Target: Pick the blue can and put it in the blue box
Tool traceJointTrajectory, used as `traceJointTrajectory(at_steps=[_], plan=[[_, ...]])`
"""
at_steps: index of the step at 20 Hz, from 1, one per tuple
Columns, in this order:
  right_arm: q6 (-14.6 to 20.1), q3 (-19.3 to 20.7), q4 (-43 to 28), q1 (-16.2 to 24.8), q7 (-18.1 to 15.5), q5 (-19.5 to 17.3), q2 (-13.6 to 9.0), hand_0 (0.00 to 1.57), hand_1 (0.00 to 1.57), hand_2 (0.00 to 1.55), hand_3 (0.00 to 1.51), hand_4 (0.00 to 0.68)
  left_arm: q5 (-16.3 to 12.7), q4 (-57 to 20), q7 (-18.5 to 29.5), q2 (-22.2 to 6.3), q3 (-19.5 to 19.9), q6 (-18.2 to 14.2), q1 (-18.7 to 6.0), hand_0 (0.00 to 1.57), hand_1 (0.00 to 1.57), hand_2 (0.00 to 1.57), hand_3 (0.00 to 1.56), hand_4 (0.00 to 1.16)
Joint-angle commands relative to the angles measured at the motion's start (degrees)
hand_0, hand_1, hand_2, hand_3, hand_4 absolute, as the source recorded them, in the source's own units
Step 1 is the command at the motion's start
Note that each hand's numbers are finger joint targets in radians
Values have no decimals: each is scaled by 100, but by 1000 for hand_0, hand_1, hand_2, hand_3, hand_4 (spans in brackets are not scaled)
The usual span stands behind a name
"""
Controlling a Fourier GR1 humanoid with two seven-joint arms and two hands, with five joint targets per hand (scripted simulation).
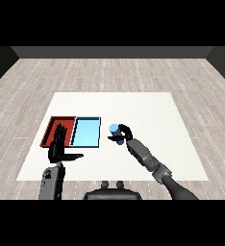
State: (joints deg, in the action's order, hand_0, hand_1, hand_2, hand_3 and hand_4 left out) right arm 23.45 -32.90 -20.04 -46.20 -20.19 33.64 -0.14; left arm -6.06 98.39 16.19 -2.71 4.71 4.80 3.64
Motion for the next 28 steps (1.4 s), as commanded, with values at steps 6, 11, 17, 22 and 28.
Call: traceJointTrajectory(at_steps=[6,11,17,22,28], plan=[[-27,120,-261,-218,-87,-289,-14,1511,1511,1486,1423,559,33,-730,376,64,1,98,-261,0,0,0,0,0],[-36,-52,-1777,30,301,-567,-665,1529,1529,1478,1408,567,265,-470,-150,0,-252,-5,-561,0,0,0,0,0],[338,-202,-3929,919,934,-900,-1569,1536,1536,1490,1417,586,689,-144,-698,223,-863,-285,-778,0,0,0,0,0],[238,68,-4986,1528,1033,-1090,-2215,1502,1502,1469,1393,582,653,-11,-1084,269,-1672,-793,-868,0,0,0,0,0],[530,256,-5456,1456,1863,-2001,-1480,1501,1501,1469,1395,590,569,-558,-867,271,-1688,-1070,-1166,0,0,0,0,0]])
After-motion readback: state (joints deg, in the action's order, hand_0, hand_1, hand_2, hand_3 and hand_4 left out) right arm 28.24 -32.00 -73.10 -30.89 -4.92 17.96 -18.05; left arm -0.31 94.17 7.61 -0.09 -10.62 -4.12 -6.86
